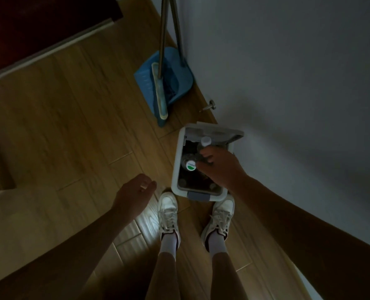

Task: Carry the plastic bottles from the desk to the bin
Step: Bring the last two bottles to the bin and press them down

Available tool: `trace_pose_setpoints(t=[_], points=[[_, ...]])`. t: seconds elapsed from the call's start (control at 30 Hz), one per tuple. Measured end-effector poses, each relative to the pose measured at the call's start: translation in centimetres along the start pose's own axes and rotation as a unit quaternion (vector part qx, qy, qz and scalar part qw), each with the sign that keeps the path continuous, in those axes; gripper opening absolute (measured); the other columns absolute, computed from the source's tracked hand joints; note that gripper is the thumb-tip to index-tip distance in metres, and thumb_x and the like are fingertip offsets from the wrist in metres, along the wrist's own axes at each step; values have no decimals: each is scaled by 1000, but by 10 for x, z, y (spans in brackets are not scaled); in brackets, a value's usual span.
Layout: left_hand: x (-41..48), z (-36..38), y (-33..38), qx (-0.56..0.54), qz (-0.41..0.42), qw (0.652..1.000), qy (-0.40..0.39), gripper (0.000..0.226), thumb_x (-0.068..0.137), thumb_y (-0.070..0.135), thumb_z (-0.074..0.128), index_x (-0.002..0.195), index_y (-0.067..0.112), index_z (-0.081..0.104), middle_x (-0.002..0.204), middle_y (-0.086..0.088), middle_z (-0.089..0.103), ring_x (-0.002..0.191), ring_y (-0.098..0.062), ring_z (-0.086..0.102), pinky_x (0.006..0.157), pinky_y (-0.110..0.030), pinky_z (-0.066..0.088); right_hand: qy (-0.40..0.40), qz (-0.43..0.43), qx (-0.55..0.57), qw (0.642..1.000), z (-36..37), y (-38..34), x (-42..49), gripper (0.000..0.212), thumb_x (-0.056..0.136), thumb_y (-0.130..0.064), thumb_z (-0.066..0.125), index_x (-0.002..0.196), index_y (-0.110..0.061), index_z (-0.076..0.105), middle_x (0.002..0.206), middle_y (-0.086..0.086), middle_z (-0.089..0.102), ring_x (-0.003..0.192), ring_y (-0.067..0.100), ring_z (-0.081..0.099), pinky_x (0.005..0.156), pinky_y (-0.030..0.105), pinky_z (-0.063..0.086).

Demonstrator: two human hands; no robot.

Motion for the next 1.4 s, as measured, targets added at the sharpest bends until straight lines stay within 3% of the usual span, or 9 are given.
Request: trace_pose_setpoints(t=[0.17,0.33,0.5,0.67,0.9,1.03,1.13,1.27,1.4], points=[[3,6,-17,0,-5,1000,3,23,97,40,58,107,22,67,102,6,71,93,-16,67,86,-35,54,3,46,-30,998,33,11,26,41,89,-42,64,122,-18,60,117,3,68,105,21,64,80,29,45],[8,13,-36,-13,-11,1000,-2,18,96,37,60,103,22,67,92,14,66,88,-10,65,77,-28,48,9,78,-37,996,54,41,34,45,84,-51,68,115,-19,64,110,1,73,101,20,67,77,30,51],[15,19,-51,-4,-30,1000,-5,19,97,38,59,104,22,67,92,12,66,92,-14,65,81,-29,49,45,57,-24,997,57,43,45,34,84,-49,69,100,-20,70,97,-2,75,90,14,70,79,35,58],[30,27,-47,4,-27,1000,-10,19,96,39,59,104,24,66,92,12,66,92,-13,64,79,-29,47,20,41,-49,998,63,38,67,29,81,-50,71,86,-22,73,82,-3,75,77,13,69,75,34,59],[27,29,-27,14,-18,1000,-20,24,97,40,57,109,21,67,99,8,68,94,-14,66,82,-30,49,54,60,-43,996,59,37,44,31,86,-48,66,97,-19,68,93,-1,74,87,15,70,76,35,58],[22,18,-16,16,-8,1000,-16,26,97,39,57,111,19,67,105,5,70,93,-15,67,85,-33,52,82,18,-2,996,26,19,25,27,92,-39,62,109,-18,66,102,-4,71,89,10,65,72,23,48],[15,9,-12,17,-14,1000,-9,26,97,40,57,110,19,67,103,4,69,91,-16,67,85,-33,53,123,-38,1,992,-7,3,17,33,93,-33,63,123,-21,61,118,-1,66,106,14,62,81,21,41],[8,7,-12,-5,-26,1000,3,20,97,41,57,105,24,65,95,10,66,83,-3,62,75,-28,49,126,-105,-82,983,-15,-2,26,46,92,-32,62,135,-22,52,132,4,60,121,20,57,93,22,44],[3,12,-21,3,-30,1000,0,17,98,41,57,102,26,63,90,14,63,85,-8,64,72,-26,48,73,-52,-118,989,11,34,22,45,89,-35,57,133,-31,47,116,2,64,100,18,66,83,31,58]])
Point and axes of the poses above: each hand's wrist, its own x-axis towards the middle knuckle, its own z-axis out of the palm, y = z × x, the point moved 7 cm from there along x, towards the middle knuckle
